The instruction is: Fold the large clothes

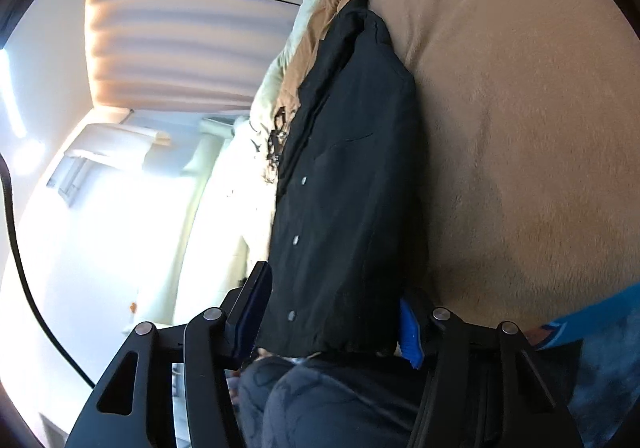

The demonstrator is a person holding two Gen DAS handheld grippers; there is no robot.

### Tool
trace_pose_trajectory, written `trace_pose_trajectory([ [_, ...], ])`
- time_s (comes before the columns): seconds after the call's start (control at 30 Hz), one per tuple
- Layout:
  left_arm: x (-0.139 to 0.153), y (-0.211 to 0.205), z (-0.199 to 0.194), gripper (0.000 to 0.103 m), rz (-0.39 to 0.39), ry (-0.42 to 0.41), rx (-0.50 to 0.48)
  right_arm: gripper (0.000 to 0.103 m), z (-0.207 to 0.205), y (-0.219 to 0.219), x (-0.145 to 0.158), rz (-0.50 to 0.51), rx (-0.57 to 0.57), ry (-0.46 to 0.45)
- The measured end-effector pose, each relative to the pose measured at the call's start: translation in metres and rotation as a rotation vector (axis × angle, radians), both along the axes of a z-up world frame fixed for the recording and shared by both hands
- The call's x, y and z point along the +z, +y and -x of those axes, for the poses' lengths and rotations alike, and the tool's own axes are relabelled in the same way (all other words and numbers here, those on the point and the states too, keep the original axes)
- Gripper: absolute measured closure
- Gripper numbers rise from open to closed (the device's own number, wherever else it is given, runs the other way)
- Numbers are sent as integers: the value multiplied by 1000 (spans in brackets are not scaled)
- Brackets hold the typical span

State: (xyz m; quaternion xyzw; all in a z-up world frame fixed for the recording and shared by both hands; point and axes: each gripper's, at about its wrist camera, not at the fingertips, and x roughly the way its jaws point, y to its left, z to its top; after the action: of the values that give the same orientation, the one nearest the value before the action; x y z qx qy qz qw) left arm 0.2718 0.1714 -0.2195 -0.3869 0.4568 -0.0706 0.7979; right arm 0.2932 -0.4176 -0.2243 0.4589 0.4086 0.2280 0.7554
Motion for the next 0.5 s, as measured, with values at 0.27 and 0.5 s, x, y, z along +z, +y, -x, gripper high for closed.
trace_pose_trajectory([
  [0.27, -5, -4, -6, 81, -38, 39, 2, 84, -11, 8, -13, 110, -42, 101],
  [0.5, 27, -7, 7, 89, -45, -60, 18, 92, -6, 13, 30, 149, -34, -3],
])
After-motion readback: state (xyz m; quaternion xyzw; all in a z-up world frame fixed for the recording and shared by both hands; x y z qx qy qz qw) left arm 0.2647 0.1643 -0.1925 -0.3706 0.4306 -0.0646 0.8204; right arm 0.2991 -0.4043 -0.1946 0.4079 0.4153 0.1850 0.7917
